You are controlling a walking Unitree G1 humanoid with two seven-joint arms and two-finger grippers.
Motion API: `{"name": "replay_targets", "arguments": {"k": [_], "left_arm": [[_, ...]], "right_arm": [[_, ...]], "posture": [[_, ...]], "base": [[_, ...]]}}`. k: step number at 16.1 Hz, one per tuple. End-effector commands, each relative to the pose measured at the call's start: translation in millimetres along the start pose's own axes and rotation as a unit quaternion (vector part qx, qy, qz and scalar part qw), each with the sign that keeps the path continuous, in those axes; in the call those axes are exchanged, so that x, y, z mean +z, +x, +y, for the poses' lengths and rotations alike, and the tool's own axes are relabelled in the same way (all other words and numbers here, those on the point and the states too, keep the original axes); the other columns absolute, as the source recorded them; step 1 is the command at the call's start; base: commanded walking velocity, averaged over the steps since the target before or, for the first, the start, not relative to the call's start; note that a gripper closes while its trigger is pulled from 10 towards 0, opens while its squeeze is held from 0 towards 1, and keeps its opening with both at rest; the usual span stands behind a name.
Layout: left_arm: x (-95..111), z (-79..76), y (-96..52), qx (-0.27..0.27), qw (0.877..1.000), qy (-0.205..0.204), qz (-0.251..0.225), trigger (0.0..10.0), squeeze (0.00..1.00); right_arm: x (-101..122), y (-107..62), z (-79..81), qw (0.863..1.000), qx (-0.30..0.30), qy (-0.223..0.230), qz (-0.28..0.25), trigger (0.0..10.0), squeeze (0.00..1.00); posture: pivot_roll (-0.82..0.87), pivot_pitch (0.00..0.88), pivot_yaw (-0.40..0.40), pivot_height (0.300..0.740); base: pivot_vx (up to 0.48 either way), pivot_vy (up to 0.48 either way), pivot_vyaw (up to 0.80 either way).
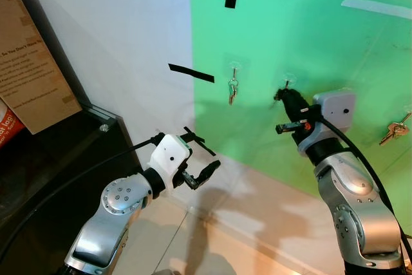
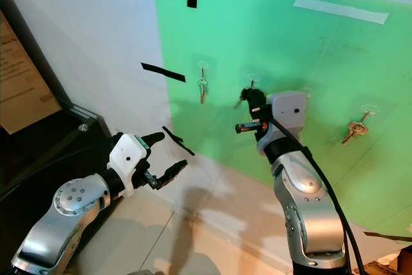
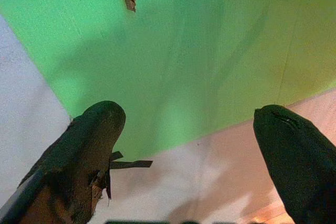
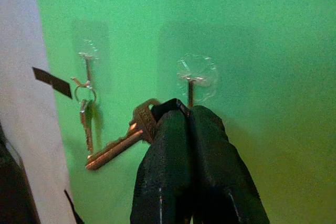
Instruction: Hang keys on a hook
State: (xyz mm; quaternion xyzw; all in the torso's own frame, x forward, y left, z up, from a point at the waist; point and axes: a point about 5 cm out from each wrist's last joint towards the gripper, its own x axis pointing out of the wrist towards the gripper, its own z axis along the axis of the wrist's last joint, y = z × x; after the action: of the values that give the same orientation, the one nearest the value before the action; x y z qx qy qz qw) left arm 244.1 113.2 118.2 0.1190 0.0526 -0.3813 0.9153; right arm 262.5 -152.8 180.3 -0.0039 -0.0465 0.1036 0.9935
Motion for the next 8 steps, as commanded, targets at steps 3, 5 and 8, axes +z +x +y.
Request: {"name": "replay_targets", "arguments": {"k": [3, 5, 8], "left_arm": [[5.4, 0.7, -0.4, -0.003, 1.000, 0.006, -0.013, 10.0, 0.11], [5.3, 0.5, -0.3, -0.004, 1.000, 0.005, -0.013, 10.0, 0.11], [5.6, 0.3, 0.0, -0.005, 1.000, 0.006, -0.013, 10.0, 0.10]], "right_arm": [[4.3, 4.8, -5.0, 1.000, -0.023, 0.000, -0.009, 10.0, 0.00], [5.7, 6.4, -3.7, 1.000, -0.021, -0.005, -0.011, 10.0, 0.00], [8.3, 5.5, 3.0, 1.000, 0.006, -0.023, -0.017, 10.0, 0.00]], "posture": [[-0.06, 0.000, 0.042, 0.740], [-0.06, 0.000, 0.042, 0.740], [-0.06, 0.000, 0.042, 0.740]], "base": [[0.000, 0.000, 0.00], [0.000, 0.000, 0.00], [0.000, 0.000, 0.00]]}}
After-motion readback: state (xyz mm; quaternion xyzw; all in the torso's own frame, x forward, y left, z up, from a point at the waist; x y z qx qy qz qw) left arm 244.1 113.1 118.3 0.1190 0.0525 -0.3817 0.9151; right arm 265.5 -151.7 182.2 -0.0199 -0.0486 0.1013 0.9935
